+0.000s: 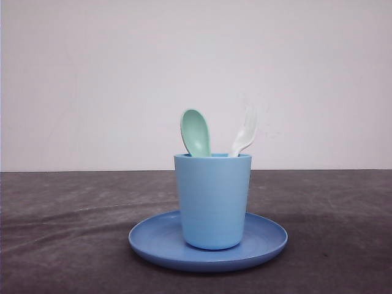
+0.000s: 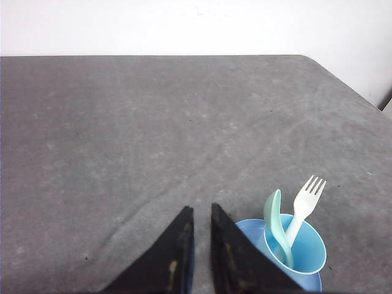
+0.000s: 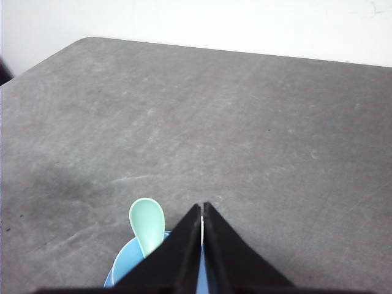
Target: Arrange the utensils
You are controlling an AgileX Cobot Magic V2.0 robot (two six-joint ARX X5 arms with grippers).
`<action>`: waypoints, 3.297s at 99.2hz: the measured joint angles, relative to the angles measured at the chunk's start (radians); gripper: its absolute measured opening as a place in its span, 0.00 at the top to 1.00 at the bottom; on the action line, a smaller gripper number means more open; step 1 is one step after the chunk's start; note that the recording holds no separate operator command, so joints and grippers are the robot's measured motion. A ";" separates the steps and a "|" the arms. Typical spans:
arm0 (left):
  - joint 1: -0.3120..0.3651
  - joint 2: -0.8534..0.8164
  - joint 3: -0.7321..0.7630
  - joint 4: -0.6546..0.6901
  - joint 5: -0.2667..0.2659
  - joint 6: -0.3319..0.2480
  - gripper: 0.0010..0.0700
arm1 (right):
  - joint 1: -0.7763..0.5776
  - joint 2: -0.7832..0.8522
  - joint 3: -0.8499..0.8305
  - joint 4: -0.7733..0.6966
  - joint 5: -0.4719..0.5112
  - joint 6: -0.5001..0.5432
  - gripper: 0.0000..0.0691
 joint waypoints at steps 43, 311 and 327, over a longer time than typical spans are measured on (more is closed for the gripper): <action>0.018 0.000 0.000 0.000 -0.002 0.079 0.98 | 0.000 0.000 0.000 0.000 0.000 0.000 0.99; 0.773 -0.544 -0.750 0.303 0.163 0.312 0.98 | -0.024 0.000 0.000 0.003 0.053 -0.037 0.99; 0.773 -0.544 -0.750 0.303 0.163 0.312 0.98 | -0.150 0.000 0.000 0.061 0.086 -0.116 0.99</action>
